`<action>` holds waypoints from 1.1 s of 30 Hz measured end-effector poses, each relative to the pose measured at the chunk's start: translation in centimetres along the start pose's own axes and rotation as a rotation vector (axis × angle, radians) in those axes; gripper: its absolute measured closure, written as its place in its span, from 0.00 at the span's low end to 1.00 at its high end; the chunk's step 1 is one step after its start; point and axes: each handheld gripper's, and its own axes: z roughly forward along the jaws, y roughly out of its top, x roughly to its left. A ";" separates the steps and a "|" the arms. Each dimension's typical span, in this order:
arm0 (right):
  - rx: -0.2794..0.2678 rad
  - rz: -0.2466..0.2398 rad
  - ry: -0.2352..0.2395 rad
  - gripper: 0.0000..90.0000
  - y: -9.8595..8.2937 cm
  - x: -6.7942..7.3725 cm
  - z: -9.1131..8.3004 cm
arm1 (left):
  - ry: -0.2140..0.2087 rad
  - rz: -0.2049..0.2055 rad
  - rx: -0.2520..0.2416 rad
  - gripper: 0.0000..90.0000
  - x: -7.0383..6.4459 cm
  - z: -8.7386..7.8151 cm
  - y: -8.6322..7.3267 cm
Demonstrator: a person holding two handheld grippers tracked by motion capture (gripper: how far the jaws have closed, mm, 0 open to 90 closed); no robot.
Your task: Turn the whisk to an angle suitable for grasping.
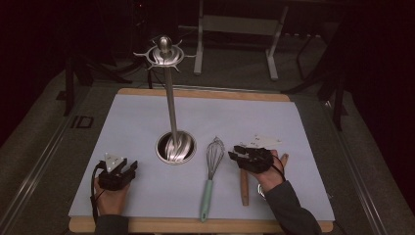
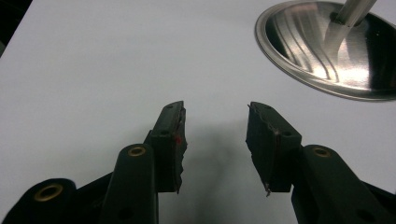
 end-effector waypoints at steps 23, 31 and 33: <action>0.126 -0.155 0.179 0.71 -1.9 6.4 2.7 | 0.005 0.007 0.000 0.63 -0.1 0.0 0.0; 0.199 -0.223 0.209 0.85 -4.1 7.5 2.4 | 0.007 0.010 0.001 0.63 -0.1 0.0 0.0; 0.210 -0.225 0.221 0.86 -4.4 7.8 2.5 | 0.008 0.012 0.002 0.63 -0.1 0.0 0.0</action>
